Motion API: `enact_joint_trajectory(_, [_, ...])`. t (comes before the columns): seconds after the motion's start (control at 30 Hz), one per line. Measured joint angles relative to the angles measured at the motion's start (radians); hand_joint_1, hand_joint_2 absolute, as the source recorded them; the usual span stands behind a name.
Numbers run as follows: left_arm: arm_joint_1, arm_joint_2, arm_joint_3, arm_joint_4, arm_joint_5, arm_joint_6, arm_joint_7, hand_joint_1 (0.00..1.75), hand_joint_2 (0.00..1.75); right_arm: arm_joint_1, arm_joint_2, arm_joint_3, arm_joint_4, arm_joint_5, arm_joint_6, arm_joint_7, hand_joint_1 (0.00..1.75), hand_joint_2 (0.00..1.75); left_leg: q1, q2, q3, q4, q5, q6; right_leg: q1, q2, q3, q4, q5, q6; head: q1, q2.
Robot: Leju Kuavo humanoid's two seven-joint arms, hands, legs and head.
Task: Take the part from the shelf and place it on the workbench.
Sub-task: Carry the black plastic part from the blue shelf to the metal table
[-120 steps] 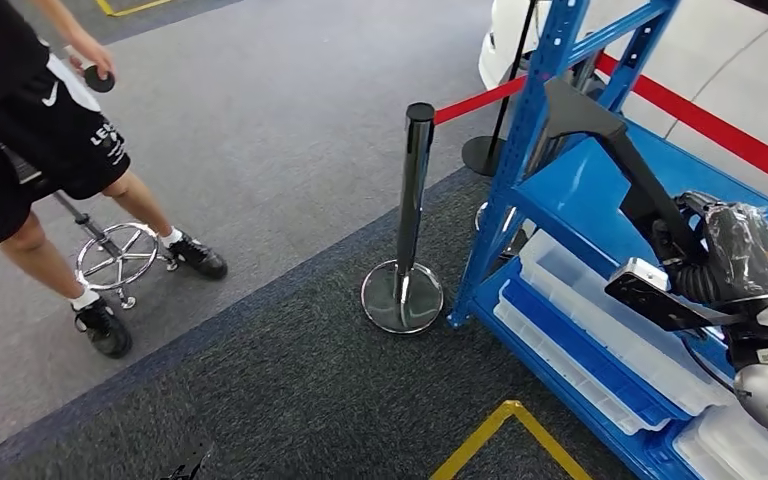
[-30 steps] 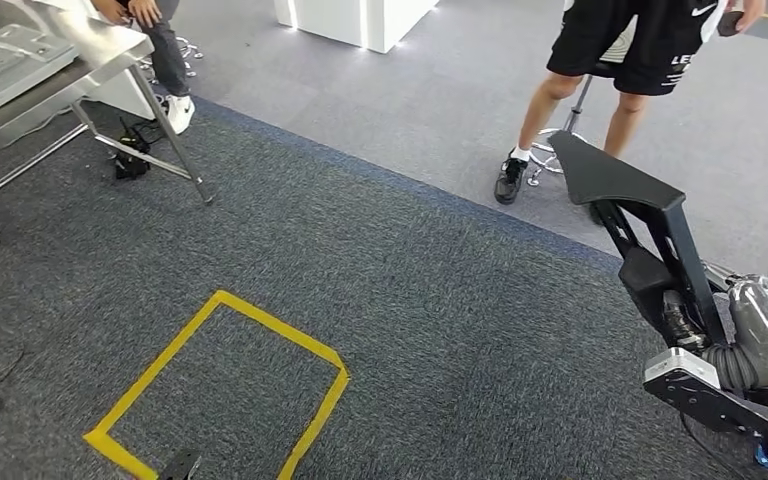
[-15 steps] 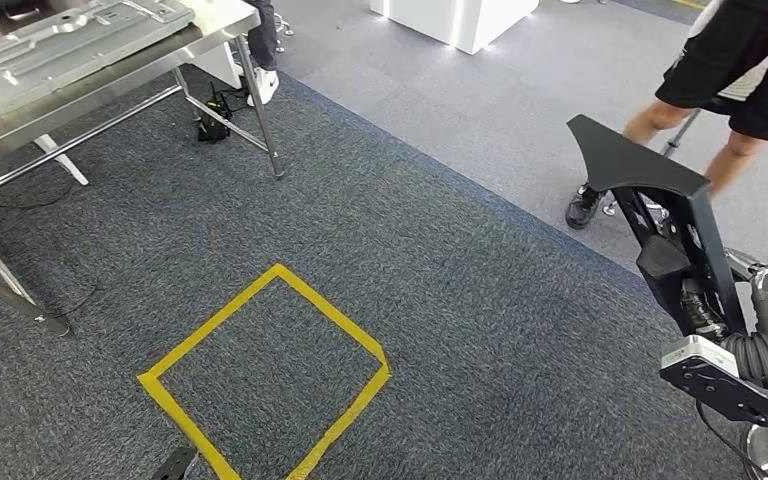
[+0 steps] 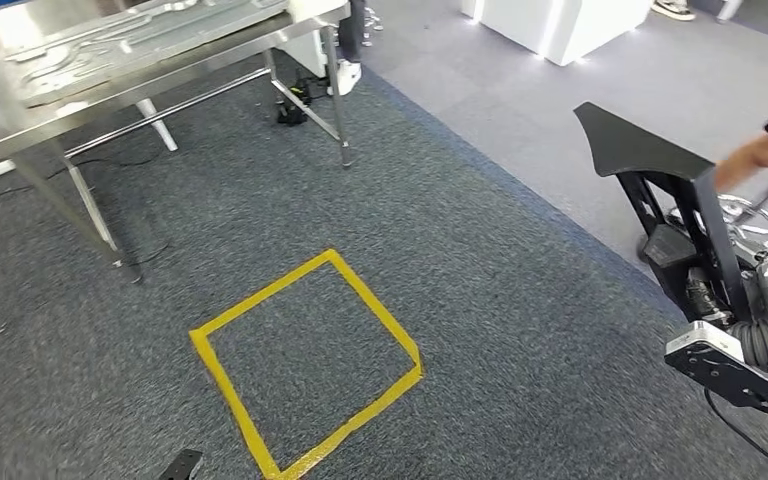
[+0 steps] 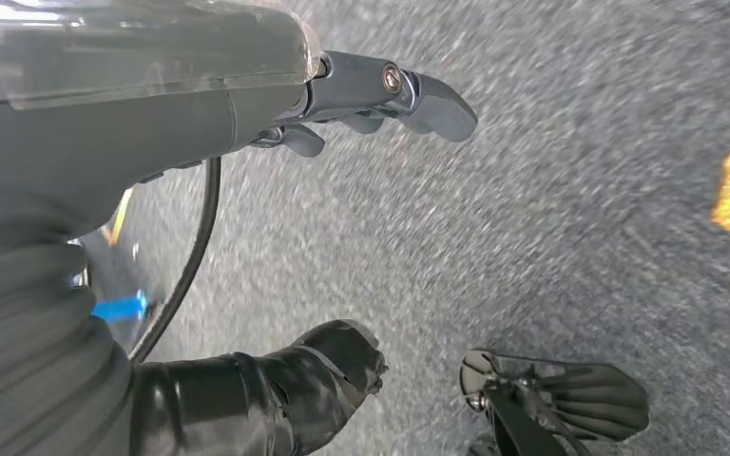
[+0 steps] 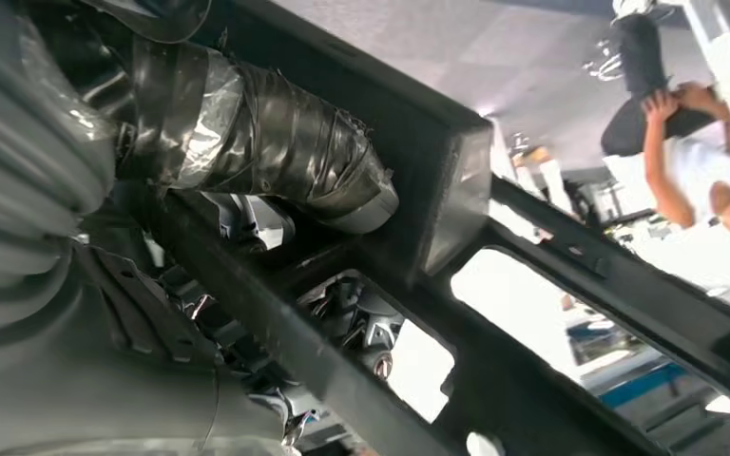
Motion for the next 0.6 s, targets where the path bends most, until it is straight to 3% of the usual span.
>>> enact_joint_trajectory(0.03, [0.001,0.0,0.0,0.0,0.0,0.0,0.0,0.0,1.75,0.0,0.0,0.0,0.001,0.0,0.0,0.0,1.75,1.75,0.0,0.005,0.02,-0.037,0.025,0.001,0.001,-0.014,0.001,0.0,-0.002,0.001,0.0,0.0])
enact_joint_trajectory(0.07, [0.002,0.0,0.0,0.0,0.0,0.0,0.0,0.0,1.75,0.0,0.0,0.0,0.001,0.0,0.0,0.0,1.75,1.75,-0.001,0.017,0.057,-0.106,0.058,0.004,0.002,-0.027,0.003,0.001,-0.004,0.003,0.0,0.0])
enact_joint_trajectory(0.13, [0.001,0.001,0.0,0.0,0.0,-0.001,-0.001,0.0,1.75,-0.003,0.0,0.0,0.002,0.0,0.0,0.0,1.75,1.75,-0.01,0.05,0.125,-0.231,0.098,0.015,0.005,-0.05,0.008,0.001,-0.009,0.009,0.001,0.0])
enact_joint_trajectory(0.2, [0.001,0.001,0.0,0.0,-0.001,-0.002,-0.002,0.0,1.75,-0.012,0.0,0.001,0.004,0.0,0.002,0.0,1.75,1.75,-0.02,0.059,0.144,-0.272,0.101,0.026,0.009,-0.069,0.011,0.0,-0.012,0.019,0.001,0.0])
enact_joint_trajectory(0.27, [0.003,0.001,0.0,0.0,-0.002,-0.005,-0.002,0.0,1.75,-0.026,0.0,0.003,0.009,0.0,0.006,0.002,1.75,1.75,-0.019,0.036,0.147,-0.281,0.105,0.035,0.007,-0.078,0.017,-0.003,-0.015,0.031,0.001,0.0])
enact_joint_trajectory(0.33, [0.002,0.001,0.0,0.0,-0.003,-0.01,-0.002,0.0,1.75,-0.045,-0.002,0.004,0.017,0.0,0.012,0.007,1.75,1.75,-0.013,0.016,0.158,-0.297,0.112,0.047,0.003,-0.038,0.006,0.03,-0.039,0.039,0.005,0.0])
enact_joint_trajectory(0.4, [-0.002,0.001,0.0,0.0,-0.003,-0.015,-0.004,0.0,1.75,-0.067,-0.004,0.006,0.029,-0.002,0.019,0.015,1.75,1.75,-0.011,-0.004,0.163,-0.305,0.113,0.058,0.001,0.022,-0.053,0.143,-0.094,0.042,0.008,0.0])
enact_joint_trajectory(0.47, [-0.005,0.001,0.0,0.0,-0.004,-0.018,-0.005,0.0,1.75,-0.085,-0.005,0.007,0.045,-0.005,0.028,0.023,1.75,1.75,-0.013,-0.028,0.164,-0.303,0.109,0.063,0.002,0.042,-0.124,0.264,-0.127,0.044,0.008,0.0])
enact_joint_trajectory(0.5, [-0.005,0.001,0.0,0.0,-0.004,-0.019,-0.006,0.0,1.75,-0.092,-0.005,0.008,0.052,-0.006,0.033,0.027,1.75,1.75,-0.013,-0.042,0.165,-0.3,0.106,0.064,0.001,0.044,-0.14,0.281,-0.116,0.044,0.008,0.0])
enact_joint_trajectory(0.53, [-0.005,0.001,0.0,0.0,-0.004,-0.019,-0.007,0.0,1.75,-0.1,-0.007,0.009,0.059,-0.007,0.037,0.029,1.75,1.75,-0.014,-0.056,0.167,-0.295,0.102,0.063,0.001,0.047,-0.137,0.257,-0.085,0.044,0.008,0.0])
enact_joint_trajectory(0.57, [-0.004,0.001,0.0,0.0,-0.004,-0.02,-0.007,0.0,1.75,-0.108,-0.011,0.009,0.064,-0.009,0.039,0.031,1.75,1.75,-0.013,-0.07,0.169,-0.289,0.097,0.061,-0.001,0.055,-0.116,0.2,-0.043,0.044,0.008,0.0])
enact_joint_trajectory(0.6, [-0.004,0.001,0.0,0.0,-0.004,-0.02,-0.008,0.0,1.75,-0.118,-0.014,0.009,0.069,-0.01,0.042,0.033,1.75,1.75,-0.013,-0.083,0.168,-0.282,0.091,0.057,-0.004,0.078,-0.089,0.136,-0.01,0.042,0.008,0.0])
